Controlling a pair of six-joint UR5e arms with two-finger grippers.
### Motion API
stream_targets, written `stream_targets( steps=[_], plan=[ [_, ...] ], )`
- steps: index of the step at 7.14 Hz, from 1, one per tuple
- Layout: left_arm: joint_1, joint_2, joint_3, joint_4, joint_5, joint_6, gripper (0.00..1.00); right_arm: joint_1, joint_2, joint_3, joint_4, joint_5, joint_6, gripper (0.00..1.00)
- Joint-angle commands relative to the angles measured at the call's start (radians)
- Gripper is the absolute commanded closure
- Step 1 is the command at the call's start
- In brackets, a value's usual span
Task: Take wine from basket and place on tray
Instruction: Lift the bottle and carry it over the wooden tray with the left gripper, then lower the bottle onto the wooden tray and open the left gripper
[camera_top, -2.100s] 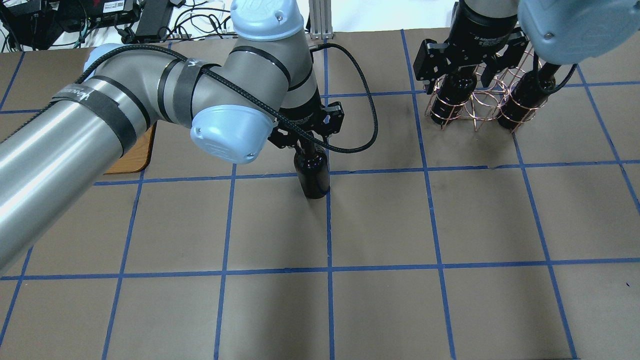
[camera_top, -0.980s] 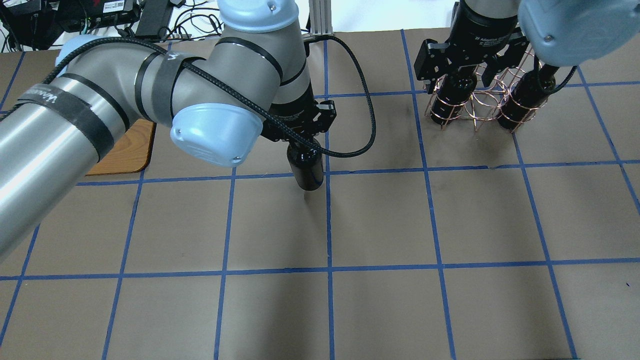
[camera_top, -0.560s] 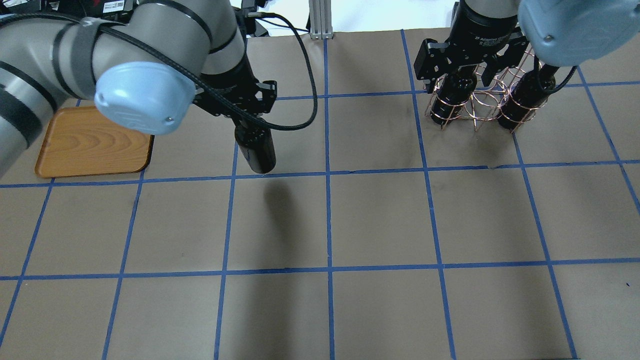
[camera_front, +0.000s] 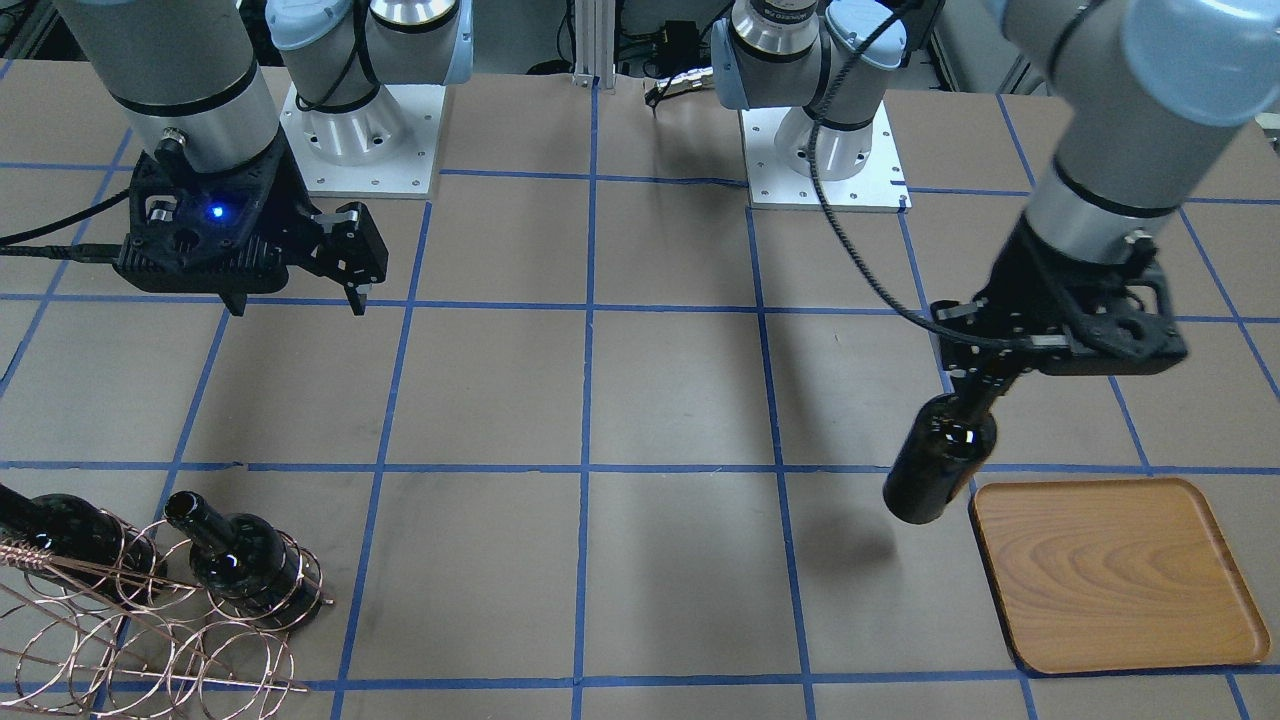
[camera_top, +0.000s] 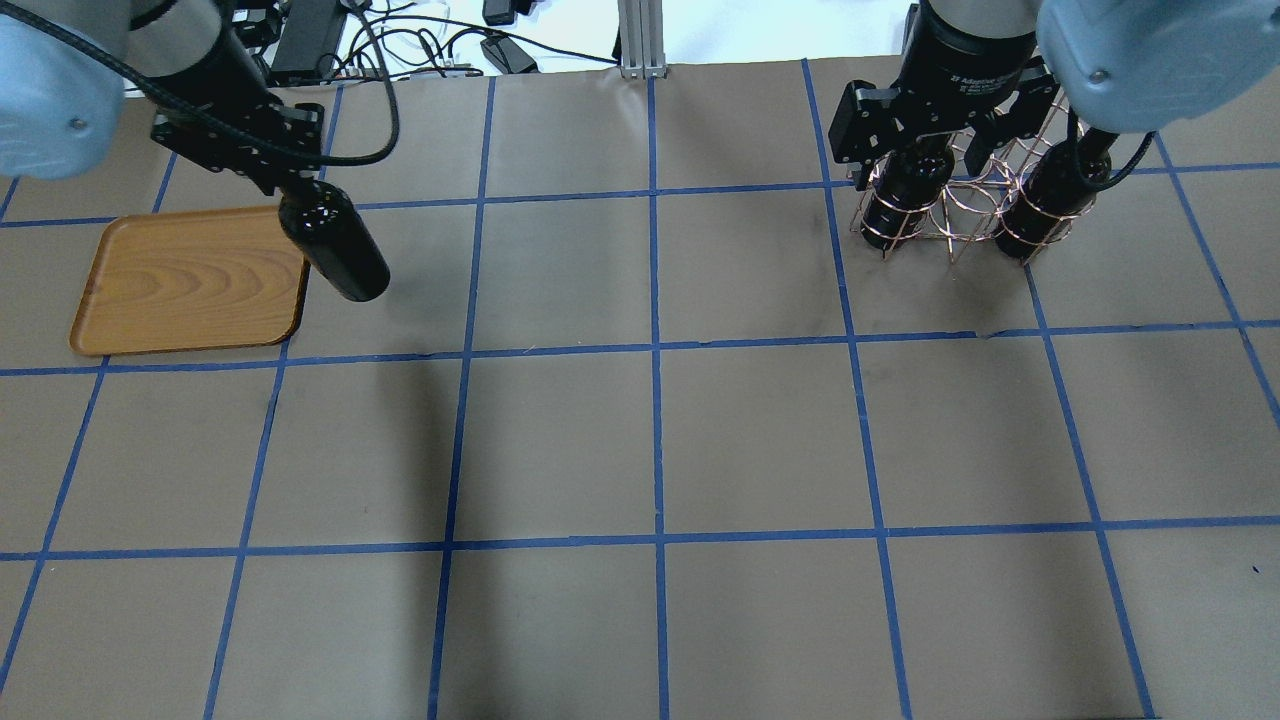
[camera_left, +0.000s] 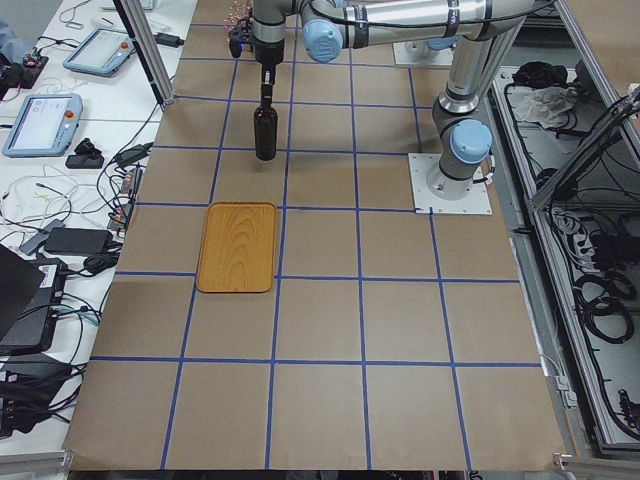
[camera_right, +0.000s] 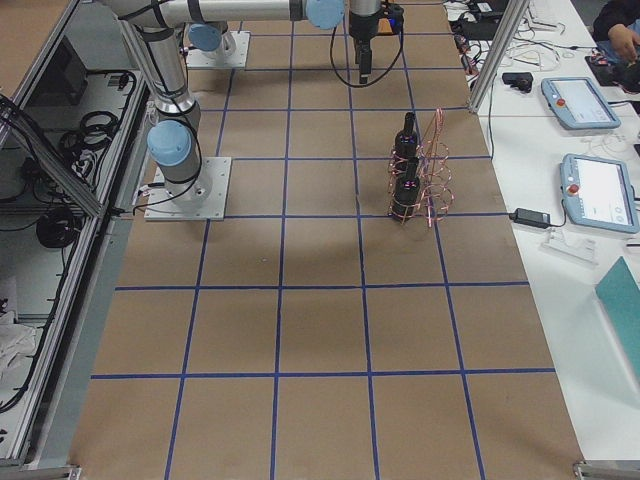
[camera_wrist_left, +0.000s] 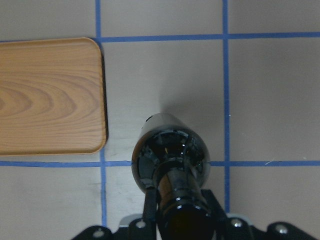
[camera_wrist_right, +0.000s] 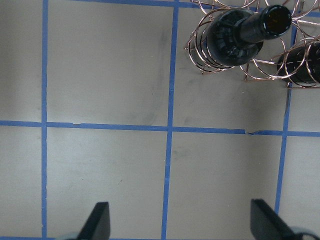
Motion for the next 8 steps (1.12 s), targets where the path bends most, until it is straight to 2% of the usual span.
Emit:
stream_targets(
  steps=[1, 2, 5, 8],
  plan=[
    [0.196, -0.037, 0.071, -0.068, -0.092, 0.223, 1.0, 0.0, 0.001, 0.0, -0.001, 0.001, -0.001, 0.0],
    [0.229, -0.06, 0.078, -0.067, -0.088, 0.293, 1.0, 0.0, 0.0, 0.0, 0.0, 0.001, 0.001, 0.0],
    [0.281, -0.181, 0.154, -0.056, -0.079, 0.351, 1.0, 0.0, 0.0, 0.0, 0.002, 0.001, 0.001, 0.0],
    [0.283, -0.223, 0.174, -0.048, -0.082, 0.351, 0.99, 0.001, 0.0, 0.0, 0.0, 0.001, 0.004, 0.0]
  ],
)
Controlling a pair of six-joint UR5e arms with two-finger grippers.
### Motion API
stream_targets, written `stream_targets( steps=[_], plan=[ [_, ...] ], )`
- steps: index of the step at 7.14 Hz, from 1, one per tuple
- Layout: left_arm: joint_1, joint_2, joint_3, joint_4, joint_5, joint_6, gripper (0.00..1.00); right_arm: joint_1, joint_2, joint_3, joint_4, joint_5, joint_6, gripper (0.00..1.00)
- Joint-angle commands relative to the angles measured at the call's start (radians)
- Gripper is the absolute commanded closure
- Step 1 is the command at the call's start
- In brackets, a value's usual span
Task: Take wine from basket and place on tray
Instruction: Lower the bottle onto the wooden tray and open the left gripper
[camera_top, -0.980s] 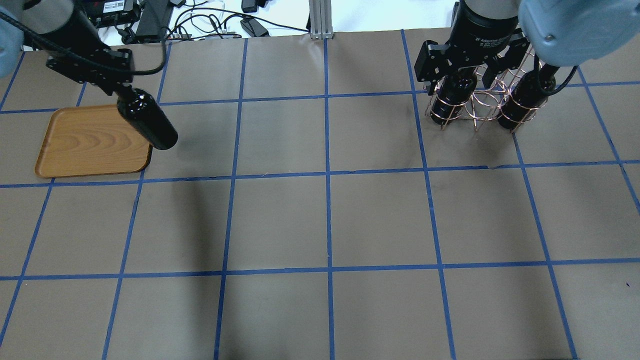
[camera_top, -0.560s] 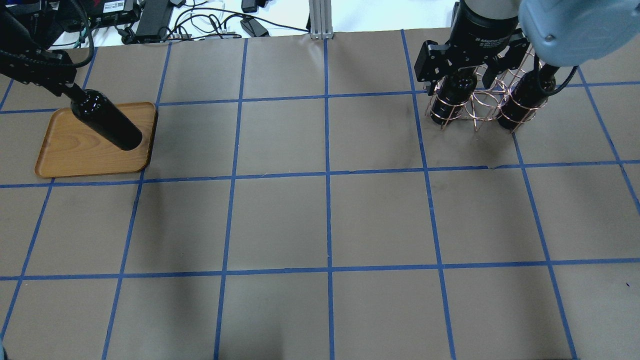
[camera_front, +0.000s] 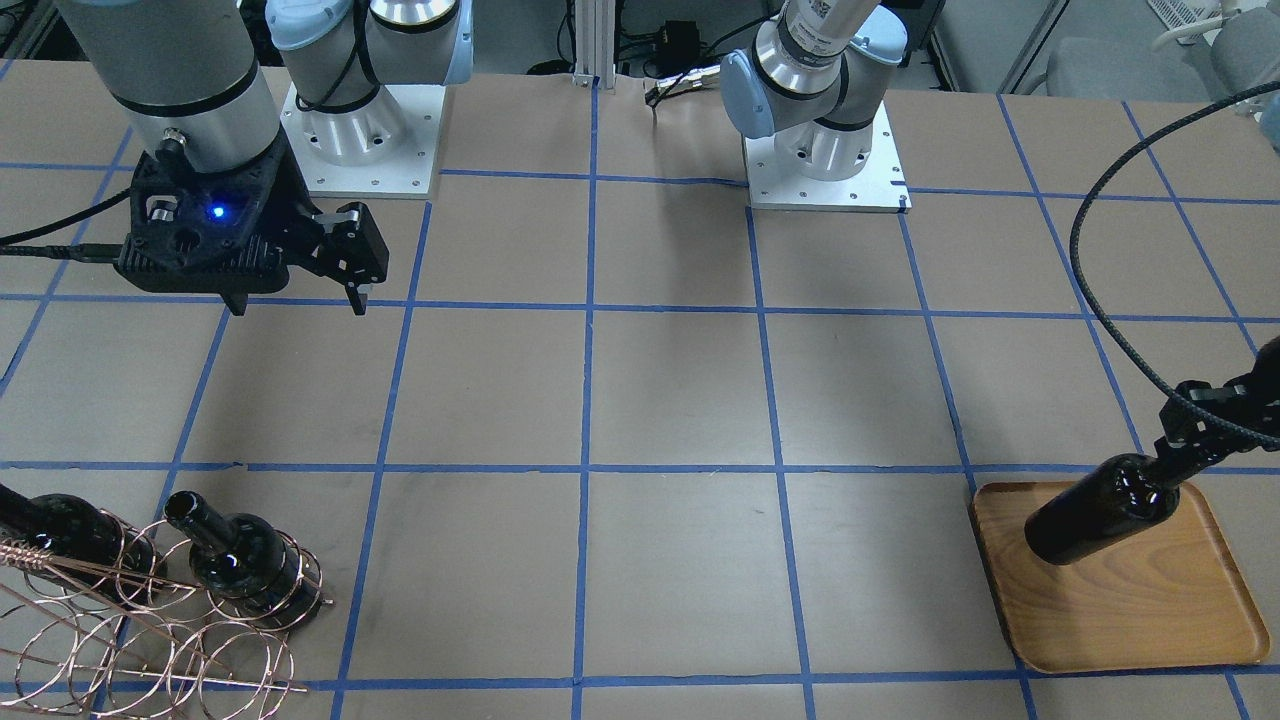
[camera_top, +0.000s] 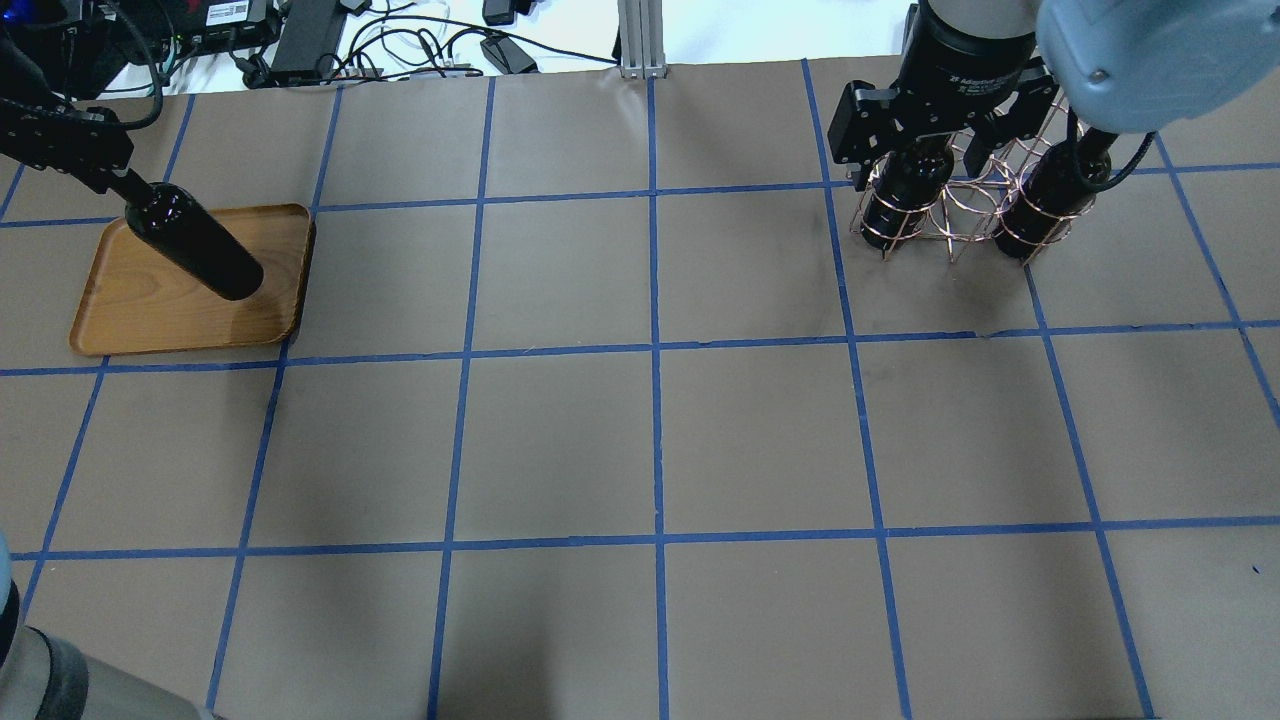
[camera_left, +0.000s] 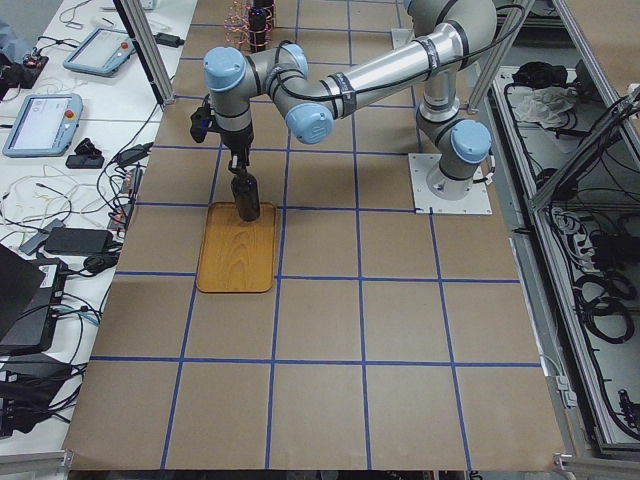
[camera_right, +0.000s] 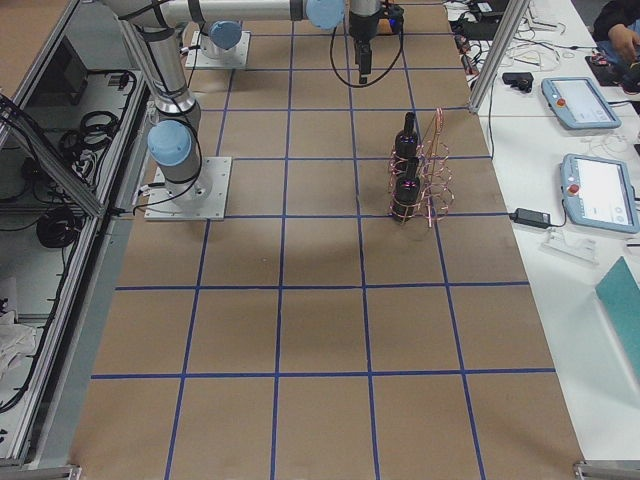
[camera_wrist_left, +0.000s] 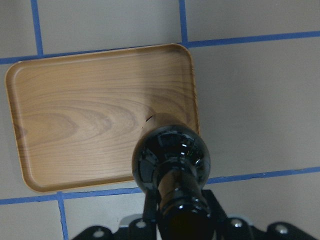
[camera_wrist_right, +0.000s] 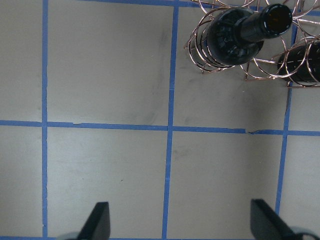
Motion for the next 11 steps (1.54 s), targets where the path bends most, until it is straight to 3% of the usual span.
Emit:
stream_targets(
  steps=[1, 6, 9, 11],
  plan=[
    [0.005, -0.015, 0.004, 0.019, -0.006, 0.002, 0.99, 0.0, 0.0, 0.0, 0.001, 0.0, 0.0, 0.0],
    [0.012, -0.038, -0.005, 0.036, -0.007, 0.01, 0.97, 0.0, 0.0, 0.002, 0.0, 0.0, 0.002, 0.0],
    [0.028, -0.038, -0.013, 0.037, -0.001, 0.01, 0.92, 0.0, 0.0, 0.0, 0.001, 0.0, 0.002, 0.0],
    [0.029, -0.042, -0.015, 0.049, -0.001, 0.01, 0.82, 0.003, -0.002, 0.005, -0.002, 0.018, 0.002, 0.0]
  ],
)
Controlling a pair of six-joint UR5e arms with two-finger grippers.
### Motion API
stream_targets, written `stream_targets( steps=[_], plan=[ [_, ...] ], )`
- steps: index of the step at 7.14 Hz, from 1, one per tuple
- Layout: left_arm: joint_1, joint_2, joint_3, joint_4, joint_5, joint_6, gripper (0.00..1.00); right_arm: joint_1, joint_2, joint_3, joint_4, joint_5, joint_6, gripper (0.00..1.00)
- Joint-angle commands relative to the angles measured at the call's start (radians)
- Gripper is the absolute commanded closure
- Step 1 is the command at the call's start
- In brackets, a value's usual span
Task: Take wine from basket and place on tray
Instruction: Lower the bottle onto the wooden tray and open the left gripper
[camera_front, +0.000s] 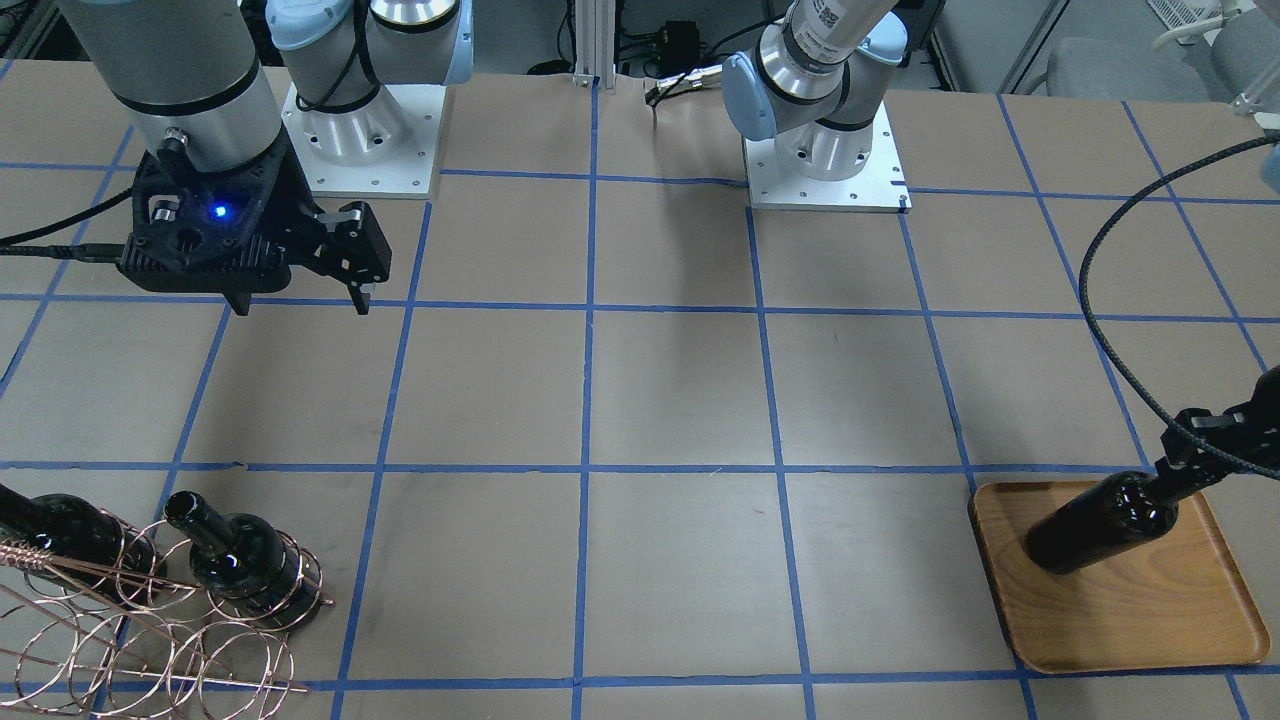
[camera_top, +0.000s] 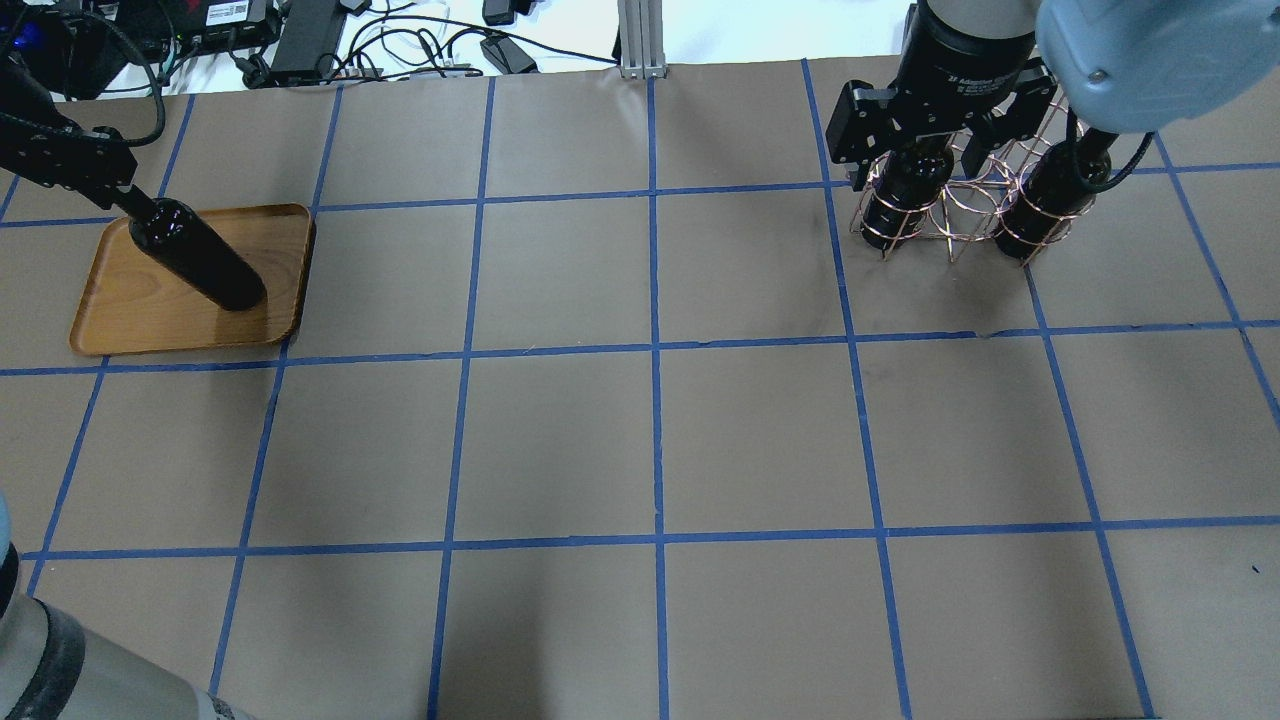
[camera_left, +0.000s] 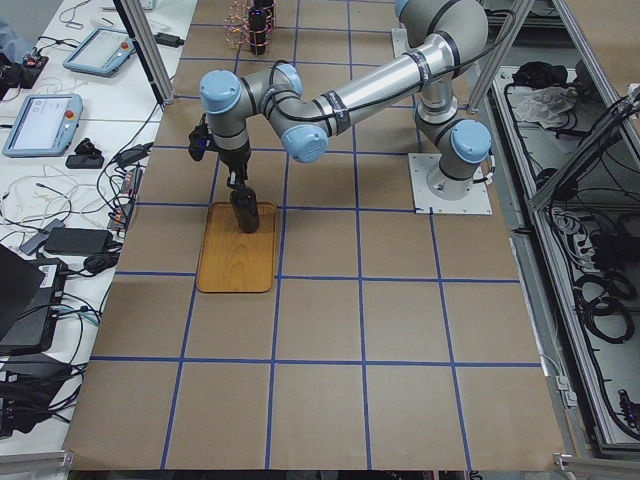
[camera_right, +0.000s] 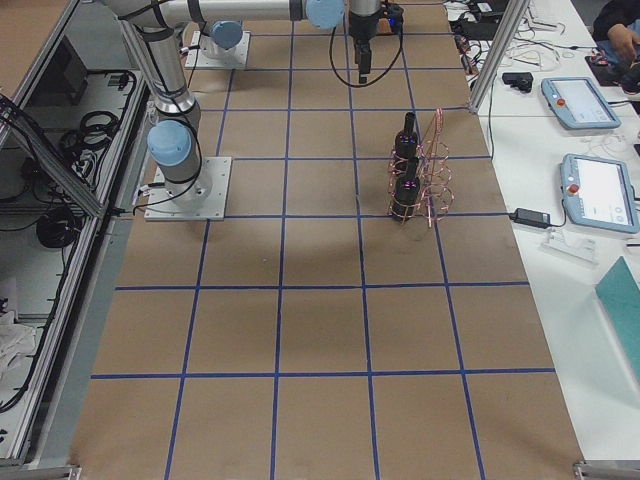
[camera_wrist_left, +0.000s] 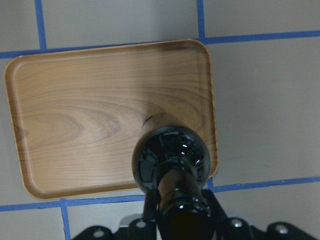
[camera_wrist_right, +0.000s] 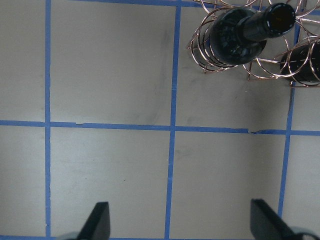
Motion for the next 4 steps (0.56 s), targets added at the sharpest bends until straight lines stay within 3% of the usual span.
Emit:
stream_targets(
  steps=[1, 3, 4],
  plan=[
    [0.002, -0.002, -0.003, 0.008, 0.0, 0.0, 0.65, 0.002, -0.003, 0.005, 0.0, 0.007, 0.001, 0.0],
    [0.003, 0.003, -0.014, 0.008, -0.003, -0.005, 0.43, 0.002, -0.006, 0.008, -0.002, 0.005, 0.001, 0.0],
    [0.005, 0.012, -0.017, 0.008, 0.001, -0.009, 0.41, 0.002, -0.006, 0.008, -0.002, 0.004, 0.003, 0.0]
  ],
)
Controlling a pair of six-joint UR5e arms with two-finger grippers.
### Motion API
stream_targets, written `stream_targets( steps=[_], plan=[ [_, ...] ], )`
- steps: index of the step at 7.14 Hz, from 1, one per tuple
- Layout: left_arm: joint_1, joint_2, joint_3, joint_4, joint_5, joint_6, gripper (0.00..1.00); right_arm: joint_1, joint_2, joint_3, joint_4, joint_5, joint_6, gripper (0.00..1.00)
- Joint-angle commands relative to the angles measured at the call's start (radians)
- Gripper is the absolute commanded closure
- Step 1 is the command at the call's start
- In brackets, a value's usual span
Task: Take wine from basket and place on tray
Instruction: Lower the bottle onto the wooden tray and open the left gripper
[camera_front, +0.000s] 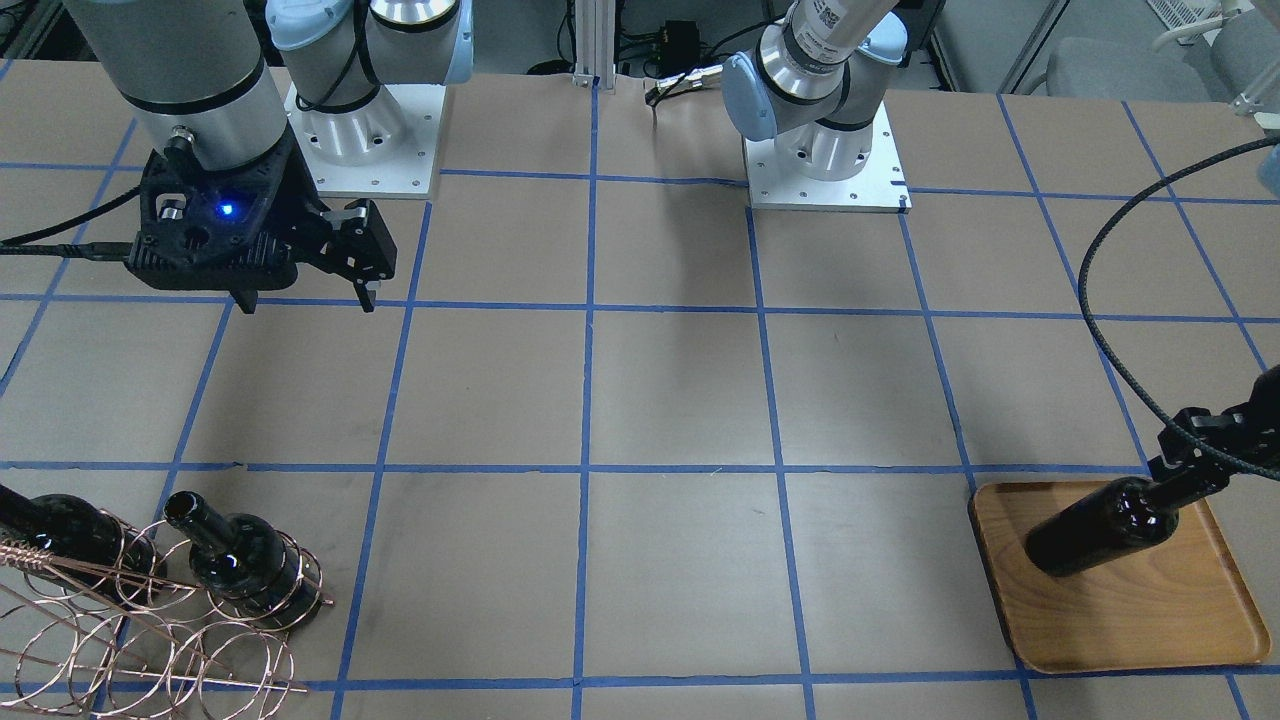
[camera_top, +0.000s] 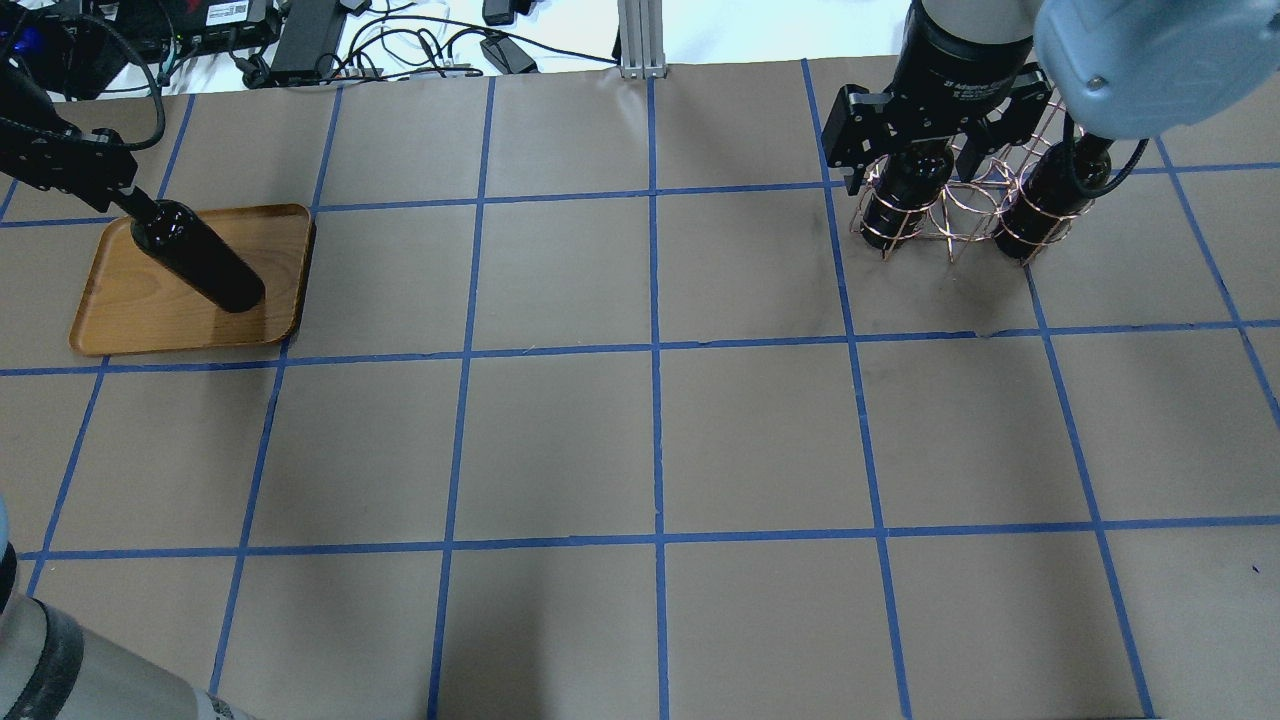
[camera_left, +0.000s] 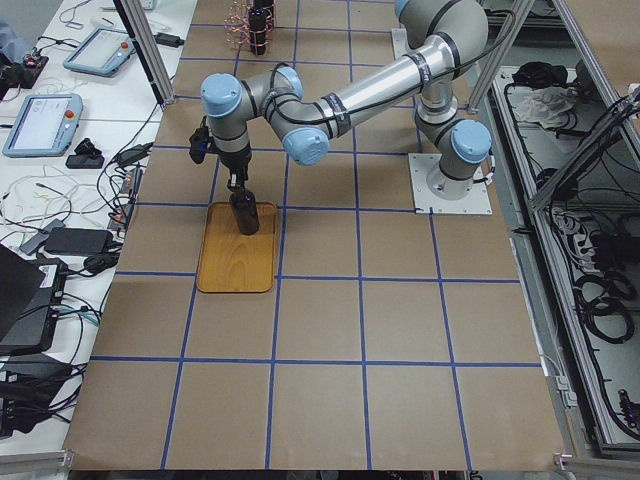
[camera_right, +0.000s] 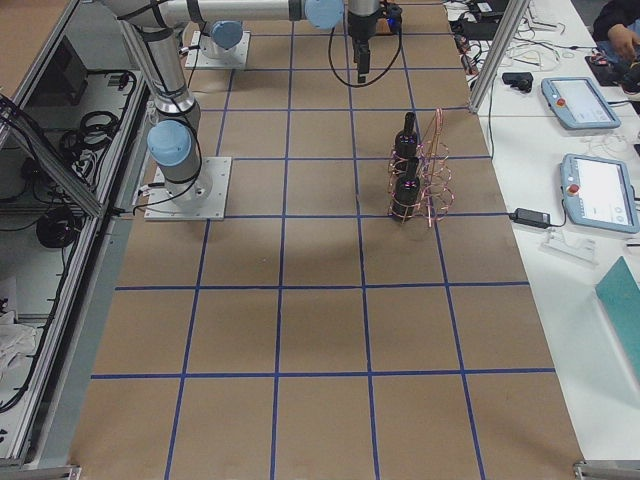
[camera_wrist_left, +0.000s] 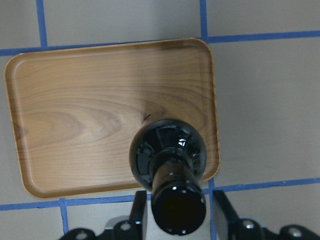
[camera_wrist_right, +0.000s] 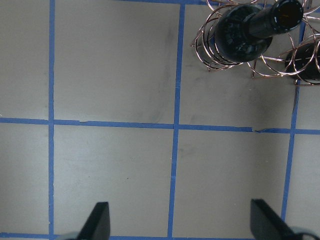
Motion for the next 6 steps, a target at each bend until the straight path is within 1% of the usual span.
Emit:
stream_targets(
  steps=[1, 3, 4, 5, 6],
  plan=[
    [-0.006, 0.038, 0.0, -0.003, 0.006, -0.006, 0.38, 0.0, -0.001, 0.001, -0.005, -0.001, 0.002, 0.0],
    [-0.022, 0.123, -0.003, -0.07, -0.002, -0.019, 0.38, 0.0, 0.001, 0.001, -0.007, -0.001, 0.002, 0.0],
    [-0.081, 0.176, -0.003, -0.113, -0.011, -0.094, 0.38, 0.0, 0.001, 0.001, -0.008, -0.001, 0.002, 0.0],
    [-0.171, 0.215, -0.008, -0.13, -0.005, -0.219, 0.38, 0.0, 0.001, 0.001, -0.008, -0.001, 0.002, 0.0],
    [-0.289, 0.244, -0.026, -0.133, 0.021, -0.394, 0.38, 0.0, 0.001, 0.001, -0.01, -0.001, 0.002, 0.0]
  ],
)
